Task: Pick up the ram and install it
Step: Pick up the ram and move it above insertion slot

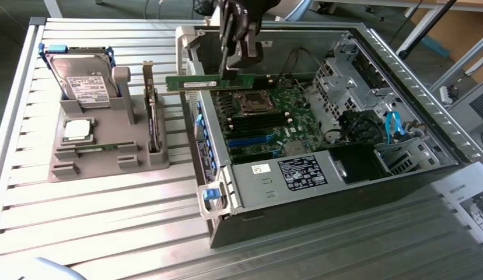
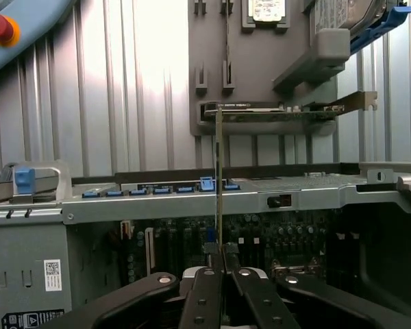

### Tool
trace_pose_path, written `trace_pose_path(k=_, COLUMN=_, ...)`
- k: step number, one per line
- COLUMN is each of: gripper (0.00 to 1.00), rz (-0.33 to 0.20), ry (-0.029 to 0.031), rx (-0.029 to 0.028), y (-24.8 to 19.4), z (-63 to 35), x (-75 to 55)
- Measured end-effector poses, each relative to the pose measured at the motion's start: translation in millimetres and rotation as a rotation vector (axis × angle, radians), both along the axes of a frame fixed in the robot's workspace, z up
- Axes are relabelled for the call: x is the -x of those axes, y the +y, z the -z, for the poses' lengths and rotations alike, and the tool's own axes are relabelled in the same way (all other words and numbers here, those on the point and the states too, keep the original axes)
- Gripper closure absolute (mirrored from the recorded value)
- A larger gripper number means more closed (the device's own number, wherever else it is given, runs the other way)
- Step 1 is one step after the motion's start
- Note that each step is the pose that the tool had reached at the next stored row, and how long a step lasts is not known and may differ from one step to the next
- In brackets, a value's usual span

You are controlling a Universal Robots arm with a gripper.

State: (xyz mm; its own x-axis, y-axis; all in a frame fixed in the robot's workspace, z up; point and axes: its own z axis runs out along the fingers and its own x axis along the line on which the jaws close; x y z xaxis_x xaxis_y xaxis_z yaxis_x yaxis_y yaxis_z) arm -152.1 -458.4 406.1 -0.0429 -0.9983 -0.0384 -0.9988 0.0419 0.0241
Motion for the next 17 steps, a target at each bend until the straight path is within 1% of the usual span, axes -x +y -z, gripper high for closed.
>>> trace_pose_path(k=17, gripper=0.88, rz=0.0, ry=0.0, rx=0.0, y=0.0, z=0.0, x=-32.3)
